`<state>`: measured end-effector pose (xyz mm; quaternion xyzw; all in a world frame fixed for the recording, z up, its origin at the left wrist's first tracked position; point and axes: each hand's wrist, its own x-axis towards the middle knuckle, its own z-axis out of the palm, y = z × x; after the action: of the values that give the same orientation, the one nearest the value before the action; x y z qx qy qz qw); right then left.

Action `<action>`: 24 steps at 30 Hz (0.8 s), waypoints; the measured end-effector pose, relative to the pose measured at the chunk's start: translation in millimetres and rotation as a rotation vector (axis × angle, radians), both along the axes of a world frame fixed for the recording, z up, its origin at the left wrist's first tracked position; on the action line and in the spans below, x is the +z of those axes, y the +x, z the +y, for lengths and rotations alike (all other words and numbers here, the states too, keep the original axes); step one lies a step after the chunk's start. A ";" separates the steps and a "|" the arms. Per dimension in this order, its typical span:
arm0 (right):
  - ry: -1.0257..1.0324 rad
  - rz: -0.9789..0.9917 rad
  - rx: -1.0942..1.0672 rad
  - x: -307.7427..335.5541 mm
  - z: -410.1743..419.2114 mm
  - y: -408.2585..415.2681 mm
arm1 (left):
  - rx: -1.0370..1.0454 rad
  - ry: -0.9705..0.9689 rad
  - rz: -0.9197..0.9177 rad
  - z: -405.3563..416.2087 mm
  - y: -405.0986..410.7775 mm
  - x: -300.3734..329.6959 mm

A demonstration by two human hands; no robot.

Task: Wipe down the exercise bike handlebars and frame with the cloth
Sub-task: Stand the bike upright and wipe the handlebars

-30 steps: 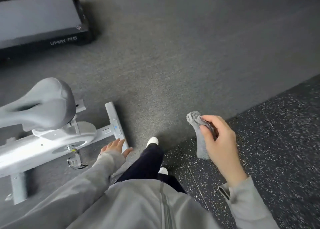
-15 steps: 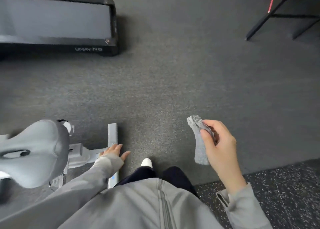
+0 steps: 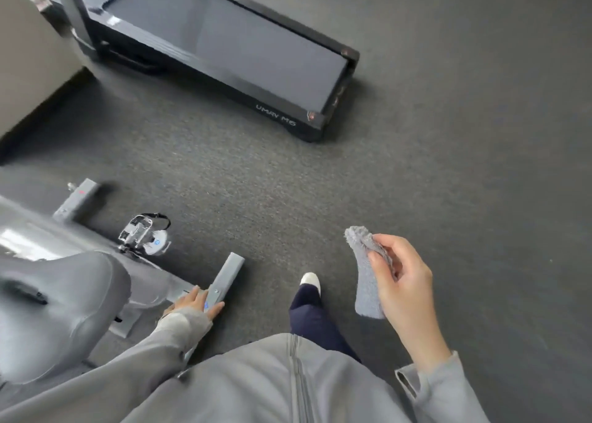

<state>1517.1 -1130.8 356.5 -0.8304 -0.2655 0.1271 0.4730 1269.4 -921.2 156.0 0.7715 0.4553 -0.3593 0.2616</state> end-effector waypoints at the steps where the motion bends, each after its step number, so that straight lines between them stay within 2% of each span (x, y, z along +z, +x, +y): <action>1: 0.003 -0.001 0.055 0.5 13.2 23.0 | 0.072 0.008 -0.005 2.4 13.7 0.6; 4: 0.009 -0.003 0.211 6.6 49.6 87.0 | 0.229 0.021 -0.060 8.4 57.0 1.4; 9: -0.017 -0.051 0.403 15.5 110.5 164.3 | 0.378 0.102 -0.148 25.8 114.2 12.3; 14: -0.022 -0.023 0.534 15.0 181.7 195.9 | 0.511 0.132 -0.100 54.2 140.2 13.4; 21: -0.018 -0.041 0.590 11.1 300.7 237.4 | 0.638 0.081 -0.066 138.3 167.6 -0.4; 24: -0.022 -0.038 0.608 14.9 341.6 249.6 | 0.623 0.107 -0.089 178.7 182.1 8.3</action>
<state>1766.7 -789.2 371.4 -0.7203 -0.5092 0.2502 0.3990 1451.5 -742.4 164.3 0.6227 0.6758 -0.2033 0.3379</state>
